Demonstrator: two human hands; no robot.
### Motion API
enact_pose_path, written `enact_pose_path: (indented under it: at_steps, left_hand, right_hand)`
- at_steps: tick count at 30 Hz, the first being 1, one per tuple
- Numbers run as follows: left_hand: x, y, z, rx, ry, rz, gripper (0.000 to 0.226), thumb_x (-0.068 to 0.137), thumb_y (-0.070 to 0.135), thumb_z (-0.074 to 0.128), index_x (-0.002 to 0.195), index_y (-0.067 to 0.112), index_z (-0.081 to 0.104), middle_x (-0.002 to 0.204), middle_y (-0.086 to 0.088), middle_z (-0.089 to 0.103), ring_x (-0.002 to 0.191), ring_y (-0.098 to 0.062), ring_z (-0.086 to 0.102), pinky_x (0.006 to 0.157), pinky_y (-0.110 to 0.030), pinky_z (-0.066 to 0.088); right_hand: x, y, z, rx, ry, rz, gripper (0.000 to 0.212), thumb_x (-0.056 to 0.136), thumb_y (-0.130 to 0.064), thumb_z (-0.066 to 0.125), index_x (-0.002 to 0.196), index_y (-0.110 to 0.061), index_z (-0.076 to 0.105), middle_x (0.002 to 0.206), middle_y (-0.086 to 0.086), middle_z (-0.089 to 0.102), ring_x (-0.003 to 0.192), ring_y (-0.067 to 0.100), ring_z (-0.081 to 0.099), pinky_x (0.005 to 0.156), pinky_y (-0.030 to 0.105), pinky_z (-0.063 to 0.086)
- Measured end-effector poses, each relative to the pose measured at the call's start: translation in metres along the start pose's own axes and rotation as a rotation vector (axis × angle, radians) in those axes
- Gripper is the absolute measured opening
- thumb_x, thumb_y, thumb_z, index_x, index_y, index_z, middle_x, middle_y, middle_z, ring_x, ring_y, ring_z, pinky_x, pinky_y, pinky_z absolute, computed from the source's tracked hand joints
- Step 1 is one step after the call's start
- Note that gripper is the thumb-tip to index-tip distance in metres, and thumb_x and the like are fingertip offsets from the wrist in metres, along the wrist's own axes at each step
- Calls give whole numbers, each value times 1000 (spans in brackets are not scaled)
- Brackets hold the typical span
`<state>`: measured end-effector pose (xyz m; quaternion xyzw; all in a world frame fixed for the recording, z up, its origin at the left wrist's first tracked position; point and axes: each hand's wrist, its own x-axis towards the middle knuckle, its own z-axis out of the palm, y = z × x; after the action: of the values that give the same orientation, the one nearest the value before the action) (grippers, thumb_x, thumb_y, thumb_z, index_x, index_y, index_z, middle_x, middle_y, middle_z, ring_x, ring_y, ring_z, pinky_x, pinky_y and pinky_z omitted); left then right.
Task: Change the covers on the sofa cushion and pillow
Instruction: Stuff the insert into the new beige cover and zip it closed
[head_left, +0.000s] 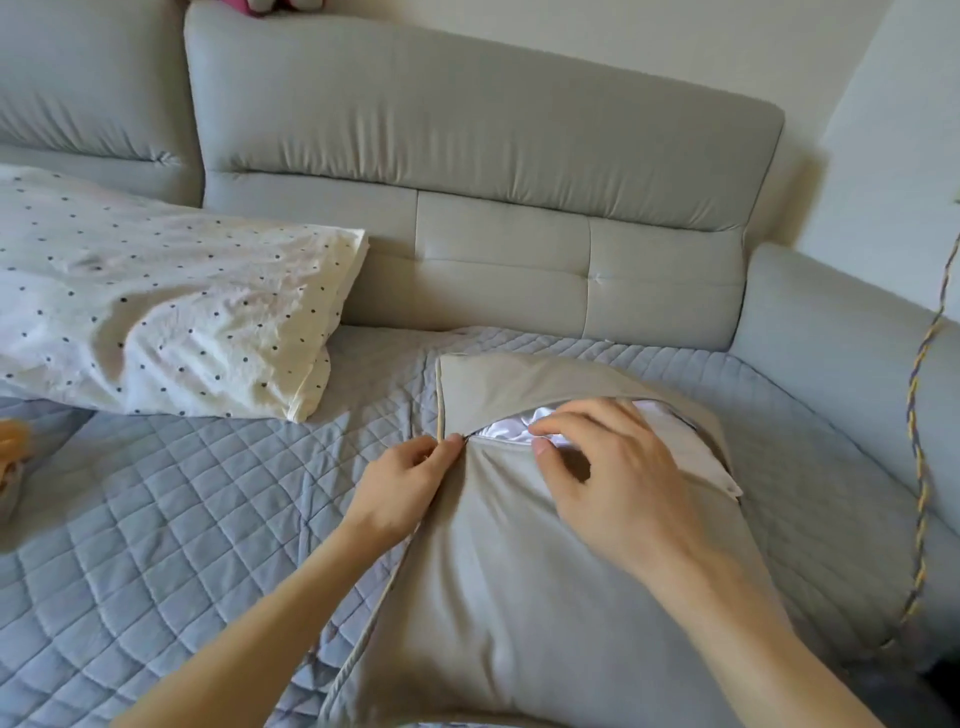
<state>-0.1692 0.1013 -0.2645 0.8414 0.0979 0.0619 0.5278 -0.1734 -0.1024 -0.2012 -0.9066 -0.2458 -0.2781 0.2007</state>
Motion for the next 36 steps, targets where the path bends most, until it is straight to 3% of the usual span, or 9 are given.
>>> enact_pose_path:
  at_steps: [2, 4, 9, 15, 19, 21, 24, 29, 36]
  left_hand:
    - [3, -4, 2, 32, 41, 54, 44, 96, 54, 49, 75, 16, 57, 67, 3, 59, 72, -19, 58, 68, -34, 43]
    - [5, -9, -1, 61, 22, 102, 35, 96, 51, 52, 78, 21, 58, 71, 5, 62, 71, -15, 60, 71, -34, 47]
    - [7, -22, -18, 68, -65, 157, 24, 90, 48, 63, 79, 27, 66, 69, 12, 67, 68, -8, 64, 70, -29, 52]
    - [7, -24, -26, 91, -93, 203, 19, 89, 45, 66, 80, 28, 70, 74, 12, 70, 71, -3, 64, 70, -23, 51]
    - [2, -20, -25, 243, -29, 273, 18, 91, 47, 61, 86, 31, 69, 77, 21, 66, 72, 1, 61, 67, -19, 48]
    - [0, -16, -22, 302, 27, 311, 18, 92, 49, 57, 87, 34, 66, 79, 23, 64, 70, 2, 58, 65, -22, 49]
    - [0, -15, -19, 320, 76, 336, 20, 91, 51, 53, 88, 35, 65, 80, 23, 63, 70, 0, 57, 65, -26, 50]
    - [4, -23, -20, 74, -44, 240, 13, 94, 37, 59, 90, 30, 69, 80, 18, 68, 68, 1, 61, 69, -18, 46]
    - [5, -29, -10, 85, -15, 207, 12, 99, 31, 53, 101, 24, 62, 91, 15, 63, 76, 0, 55, 63, -8, 38]
  right_hand:
    - [1, -10, 9, -56, -292, 30, 33, 98, -43, 47, 123, -32, 64, 122, -10, 64, 116, 17, 57, 95, 28, 41]
    - [1, -9, 19, -136, -442, 83, 40, 98, -52, 40, 131, -36, 53, 131, -10, 60, 123, 17, 53, 95, 33, 41]
    - [13, -1, 26, -70, -566, 238, 32, 90, -65, 44, 106, -37, 46, 122, -16, 64, 113, 15, 59, 81, 33, 42]
    - [-7, -19, 38, -339, -422, 95, 39, 91, -63, 34, 115, -37, 53, 115, -9, 55, 110, 22, 57, 81, 38, 47]
    - [-9, -27, 38, -324, -234, -4, 25, 83, -45, 61, 102, -29, 55, 108, -5, 50, 91, 24, 60, 64, 40, 48]
    - [-2, -34, 35, -382, -161, -93, 24, 76, -31, 71, 98, -29, 60, 105, -7, 54, 92, 23, 57, 70, 40, 42]
    - [11, -46, 40, -301, -184, -169, 26, 77, -23, 60, 100, -32, 67, 103, -12, 61, 96, 19, 55, 78, 38, 44]
    - [25, -43, 51, -206, -351, -9, 12, 88, -37, 56, 92, -31, 65, 93, -10, 65, 94, 16, 62, 77, 34, 50]
    - [26, -56, 56, -335, -325, 12, 29, 86, -56, 59, 94, -29, 59, 96, -6, 62, 95, 21, 64, 71, 33, 45]
